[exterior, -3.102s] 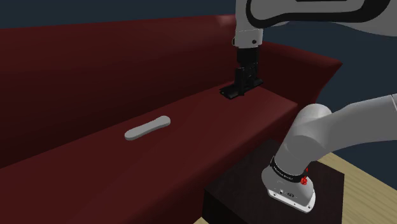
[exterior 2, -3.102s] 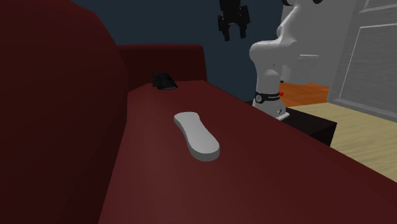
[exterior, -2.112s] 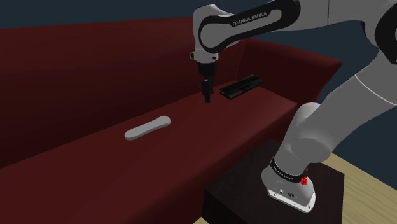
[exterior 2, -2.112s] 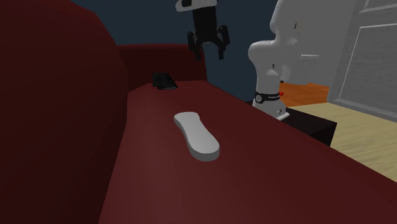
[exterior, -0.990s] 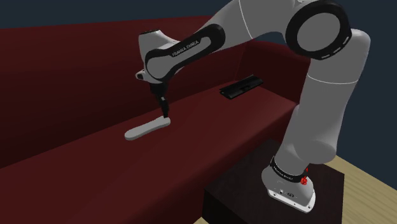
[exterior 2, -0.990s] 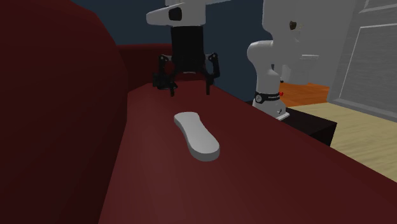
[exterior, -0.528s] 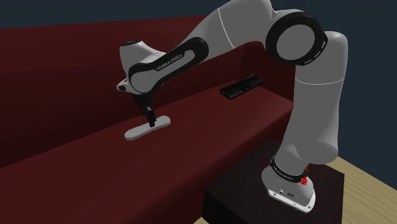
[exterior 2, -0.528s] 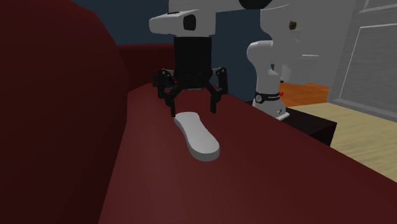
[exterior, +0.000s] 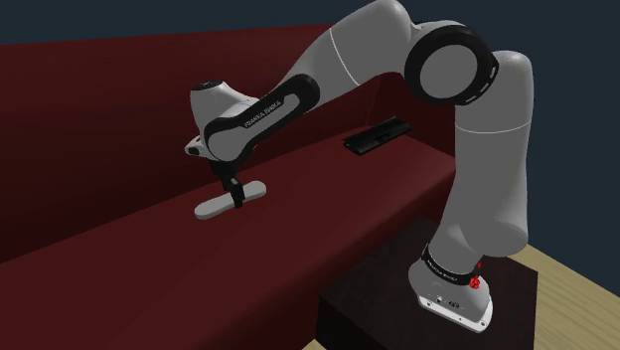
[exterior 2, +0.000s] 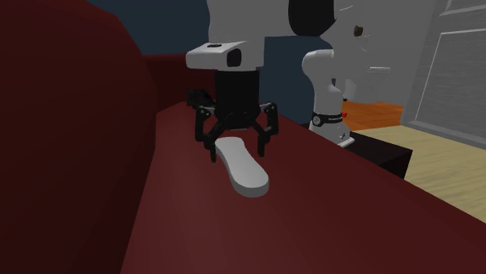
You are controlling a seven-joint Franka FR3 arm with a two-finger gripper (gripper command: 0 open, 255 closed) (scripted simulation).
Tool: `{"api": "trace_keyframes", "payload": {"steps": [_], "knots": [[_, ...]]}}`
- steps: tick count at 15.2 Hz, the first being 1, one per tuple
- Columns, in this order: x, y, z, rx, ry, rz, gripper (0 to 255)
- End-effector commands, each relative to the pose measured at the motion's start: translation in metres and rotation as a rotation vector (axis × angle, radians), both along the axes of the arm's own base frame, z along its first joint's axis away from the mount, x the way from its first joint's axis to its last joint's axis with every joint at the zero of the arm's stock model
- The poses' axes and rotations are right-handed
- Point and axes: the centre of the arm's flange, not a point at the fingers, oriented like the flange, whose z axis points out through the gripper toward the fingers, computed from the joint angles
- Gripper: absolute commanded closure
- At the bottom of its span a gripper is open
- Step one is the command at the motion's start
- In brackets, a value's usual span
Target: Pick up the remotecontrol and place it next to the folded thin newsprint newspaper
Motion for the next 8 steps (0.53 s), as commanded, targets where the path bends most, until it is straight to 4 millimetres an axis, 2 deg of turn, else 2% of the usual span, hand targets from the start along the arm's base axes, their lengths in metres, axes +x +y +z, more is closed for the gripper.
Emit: {"api": "trace_keyframes", "payload": {"steps": [1,6,7,8], "knots": [[0.0003,0.0006,-0.0014,0.000,-0.001,0.000,0],[0.0002,0.0006,-0.0013,0.000,0.000,0.000,0],[0.0002,0.0006,-0.0013,0.000,0.000,0.000,255],[0.0002,0.0006,-0.0013,0.000,0.000,0.000,255]]}}
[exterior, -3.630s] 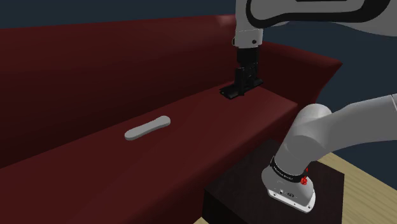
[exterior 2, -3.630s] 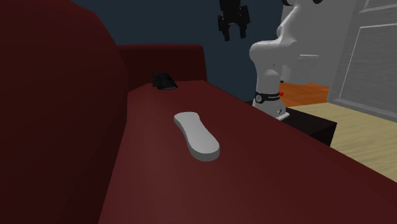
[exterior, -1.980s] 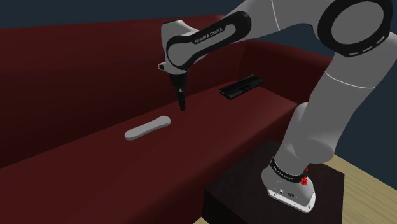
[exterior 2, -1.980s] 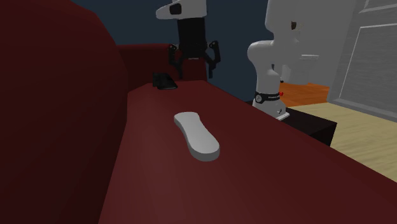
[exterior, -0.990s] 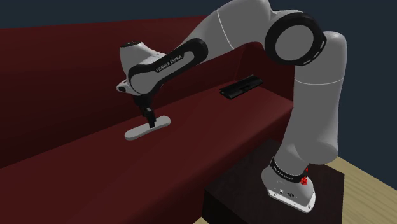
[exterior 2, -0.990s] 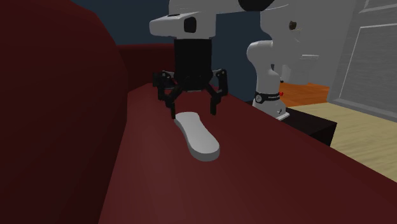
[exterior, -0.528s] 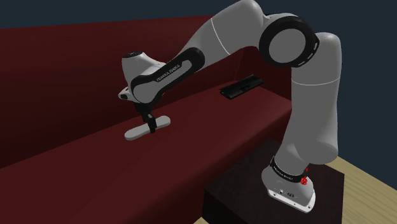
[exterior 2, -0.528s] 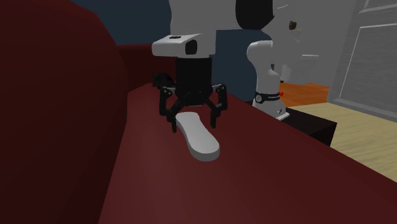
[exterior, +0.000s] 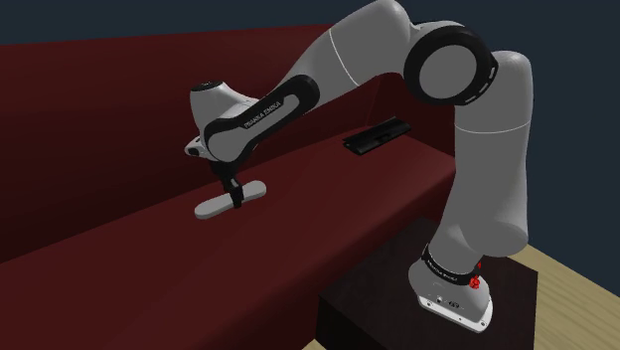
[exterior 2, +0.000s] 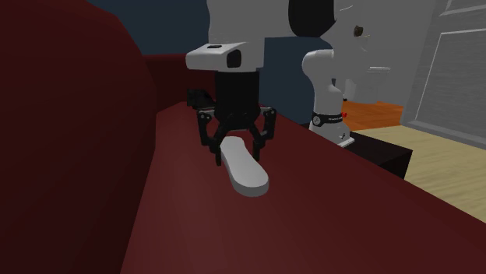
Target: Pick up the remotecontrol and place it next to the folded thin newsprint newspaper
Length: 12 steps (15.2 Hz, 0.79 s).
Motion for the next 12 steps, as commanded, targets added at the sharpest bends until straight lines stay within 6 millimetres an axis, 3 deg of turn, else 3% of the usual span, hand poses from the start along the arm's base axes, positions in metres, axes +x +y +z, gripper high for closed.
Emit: {"api": "trace_keyframes", "payload": {"steps": [1,8,12], "knots": [[0.000,0.000,0.000,0.000,0.000,0.000,255],[0.000,0.000,0.000,0.000,0.000,0.000,255],[0.000,0.000,0.021,0.000,0.000,0.000,255]]}}
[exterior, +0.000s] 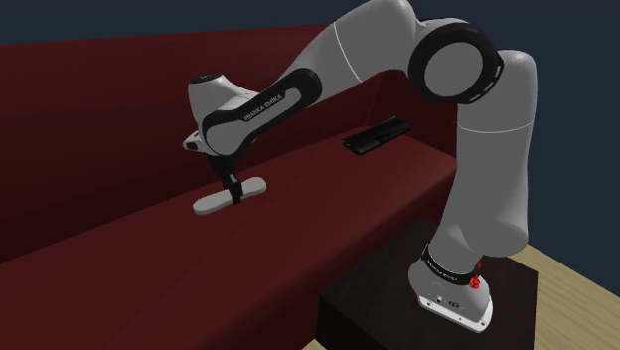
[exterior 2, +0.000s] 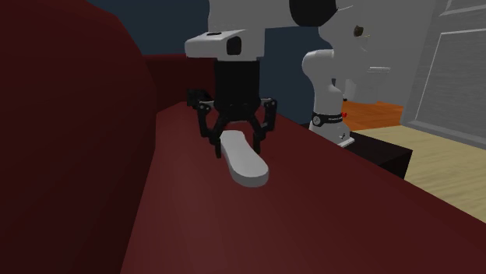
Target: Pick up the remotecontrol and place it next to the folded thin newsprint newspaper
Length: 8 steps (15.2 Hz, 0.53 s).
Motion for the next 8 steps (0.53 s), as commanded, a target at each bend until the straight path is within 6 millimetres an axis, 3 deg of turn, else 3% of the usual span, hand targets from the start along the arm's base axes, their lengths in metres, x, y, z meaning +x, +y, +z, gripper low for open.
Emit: {"api": "trace_keyframes", "payload": {"steps": [1,8], "knots": [[0.000,0.000,0.010,0.000,0.000,0.000,255],[0.000,0.000,0.047,0.000,0.000,0.000,255]]}}
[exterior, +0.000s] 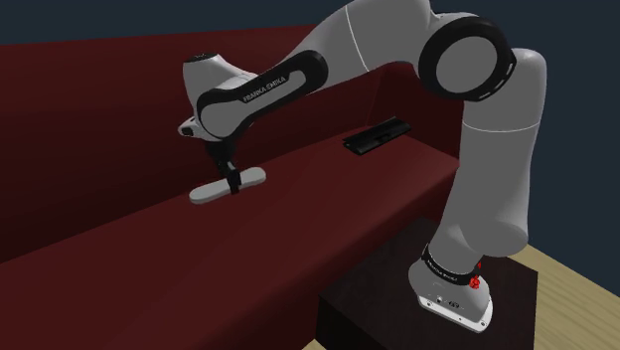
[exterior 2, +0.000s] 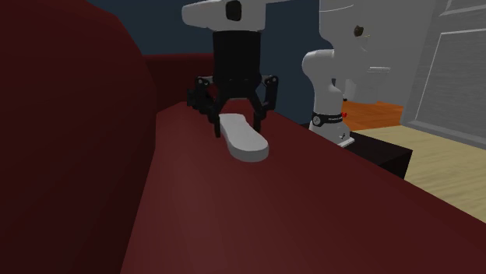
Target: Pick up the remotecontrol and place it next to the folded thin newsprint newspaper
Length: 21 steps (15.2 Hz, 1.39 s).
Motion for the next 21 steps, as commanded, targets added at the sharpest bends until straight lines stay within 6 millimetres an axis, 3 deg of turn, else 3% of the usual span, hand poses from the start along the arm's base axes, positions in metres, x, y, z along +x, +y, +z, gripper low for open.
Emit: {"api": "trace_keyframes", "payload": {"steps": [1,10,21], "knots": [[0.000,0.000,0.012,0.000,0.000,0.000,255],[0.000,0.000,0.056,0.000,0.000,0.000,255],[-0.047,-0.137,0.057,0.000,0.000,0.000,255]]}}
